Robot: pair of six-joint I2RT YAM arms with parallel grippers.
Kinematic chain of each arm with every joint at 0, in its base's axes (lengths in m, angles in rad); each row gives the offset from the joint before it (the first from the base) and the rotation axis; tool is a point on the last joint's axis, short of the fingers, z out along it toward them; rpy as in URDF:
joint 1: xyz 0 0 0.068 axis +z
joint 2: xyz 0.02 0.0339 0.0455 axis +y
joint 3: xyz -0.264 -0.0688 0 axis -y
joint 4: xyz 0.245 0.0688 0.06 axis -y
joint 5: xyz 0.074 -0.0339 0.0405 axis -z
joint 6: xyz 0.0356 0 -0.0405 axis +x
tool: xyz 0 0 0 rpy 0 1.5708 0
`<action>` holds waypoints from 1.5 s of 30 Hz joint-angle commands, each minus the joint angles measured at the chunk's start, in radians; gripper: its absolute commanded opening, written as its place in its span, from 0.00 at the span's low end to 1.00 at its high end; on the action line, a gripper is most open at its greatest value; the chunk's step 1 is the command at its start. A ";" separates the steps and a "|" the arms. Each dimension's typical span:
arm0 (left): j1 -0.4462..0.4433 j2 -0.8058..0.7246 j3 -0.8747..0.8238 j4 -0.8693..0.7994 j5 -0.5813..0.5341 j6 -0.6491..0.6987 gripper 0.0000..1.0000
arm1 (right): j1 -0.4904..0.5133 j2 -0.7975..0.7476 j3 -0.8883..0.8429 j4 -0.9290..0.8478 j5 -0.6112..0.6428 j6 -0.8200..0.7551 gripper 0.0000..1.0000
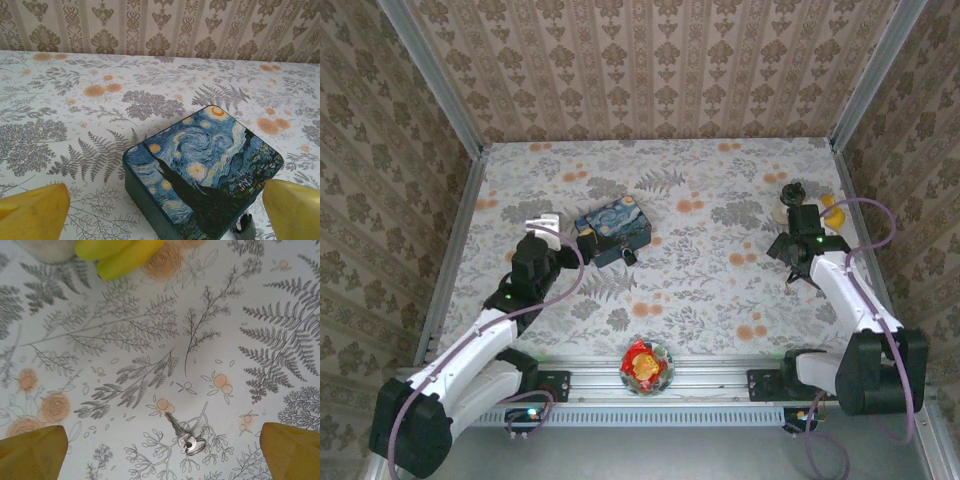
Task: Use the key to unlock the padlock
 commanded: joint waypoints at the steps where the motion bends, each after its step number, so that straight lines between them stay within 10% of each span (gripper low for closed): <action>1: -0.004 -0.009 0.028 0.012 -0.025 -0.015 1.00 | -0.035 0.037 0.035 -0.040 -0.047 -0.004 0.95; 19: -0.004 0.064 0.061 0.027 0.012 0.009 1.00 | -0.138 0.034 -0.143 -0.001 -0.253 0.060 0.55; 45: -0.002 0.068 0.068 0.016 0.004 0.031 1.00 | -0.138 0.186 -0.139 0.089 -0.248 0.101 0.35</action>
